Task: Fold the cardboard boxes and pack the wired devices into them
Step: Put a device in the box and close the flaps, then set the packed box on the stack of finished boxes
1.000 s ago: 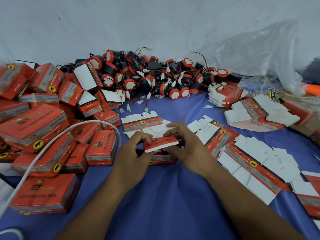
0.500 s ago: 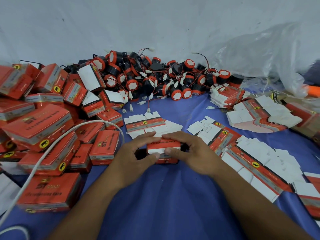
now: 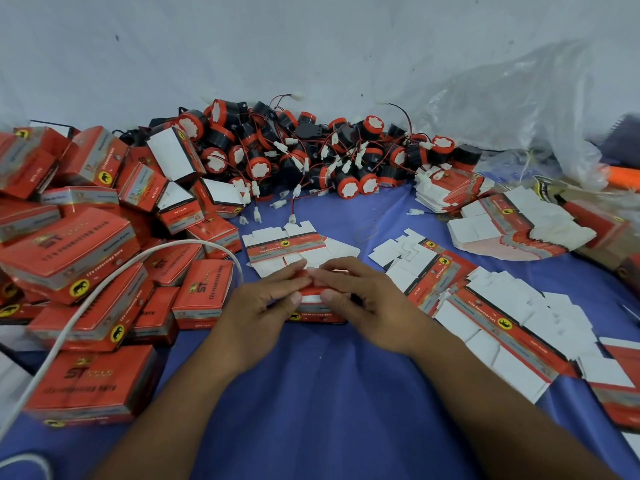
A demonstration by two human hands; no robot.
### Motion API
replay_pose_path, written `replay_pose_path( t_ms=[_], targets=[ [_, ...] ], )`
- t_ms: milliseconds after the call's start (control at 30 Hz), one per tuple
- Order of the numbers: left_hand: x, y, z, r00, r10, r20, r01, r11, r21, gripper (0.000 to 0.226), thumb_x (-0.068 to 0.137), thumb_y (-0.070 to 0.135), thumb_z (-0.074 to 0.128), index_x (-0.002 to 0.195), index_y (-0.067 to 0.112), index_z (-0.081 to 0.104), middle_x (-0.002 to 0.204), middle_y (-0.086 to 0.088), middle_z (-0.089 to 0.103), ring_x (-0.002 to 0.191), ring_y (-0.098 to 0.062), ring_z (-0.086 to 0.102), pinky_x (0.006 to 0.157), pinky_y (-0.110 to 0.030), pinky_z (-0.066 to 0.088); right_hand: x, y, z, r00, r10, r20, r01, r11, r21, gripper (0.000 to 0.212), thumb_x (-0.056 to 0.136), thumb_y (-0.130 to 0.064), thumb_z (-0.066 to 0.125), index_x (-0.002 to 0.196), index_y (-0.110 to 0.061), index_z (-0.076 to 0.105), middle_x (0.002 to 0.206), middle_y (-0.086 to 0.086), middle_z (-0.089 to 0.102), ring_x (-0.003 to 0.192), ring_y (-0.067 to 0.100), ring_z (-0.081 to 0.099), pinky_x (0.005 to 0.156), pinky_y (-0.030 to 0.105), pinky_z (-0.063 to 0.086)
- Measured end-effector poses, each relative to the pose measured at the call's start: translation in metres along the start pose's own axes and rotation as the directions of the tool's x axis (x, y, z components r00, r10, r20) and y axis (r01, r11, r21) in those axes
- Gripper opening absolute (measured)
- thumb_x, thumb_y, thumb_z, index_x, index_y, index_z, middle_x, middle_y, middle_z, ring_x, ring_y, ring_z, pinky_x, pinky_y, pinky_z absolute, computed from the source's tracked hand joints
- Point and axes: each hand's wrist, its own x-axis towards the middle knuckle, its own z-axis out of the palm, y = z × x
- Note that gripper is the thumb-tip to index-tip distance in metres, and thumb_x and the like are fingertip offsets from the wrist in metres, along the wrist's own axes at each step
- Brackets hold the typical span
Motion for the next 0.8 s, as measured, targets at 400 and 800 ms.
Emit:
replay_pose_path(
  t_ms=[400,800],
  targets=[
    [-0.002,-0.007,0.006,0.993,0.077,-0.087,-0.064,0.987,0.146,0.054,0.086,0.011,0.075,0.134,0.027,0.056,0.141,0.028,0.043,0.133,0.007,0.040,0.106,-0.003,0.027,0.000,-0.008,0.005,1.000,0.007,-0.006,-0.006,0.980,0.197,0.035,0.099,-0.010,0.062,0.133,-0.015,0.064,0.158,-0.011,0.038,0.142,0.005,0.041,0.115,0.032,0.039],
    [0.001,-0.007,0.010,0.993,0.062,0.102,-0.097,0.920,0.380,0.064,0.100,0.024,0.055,0.154,0.022,0.021,0.160,0.015,0.002,0.147,0.001,-0.006,0.111,-0.003,-0.004,-0.002,-0.010,-0.003,0.988,-0.139,0.063,0.147,0.977,-0.153,0.037,0.093,-0.020,0.071,0.129,-0.010,0.068,0.154,0.009,0.045,0.140,0.024,0.048,0.110,0.045,0.046]
  ],
)
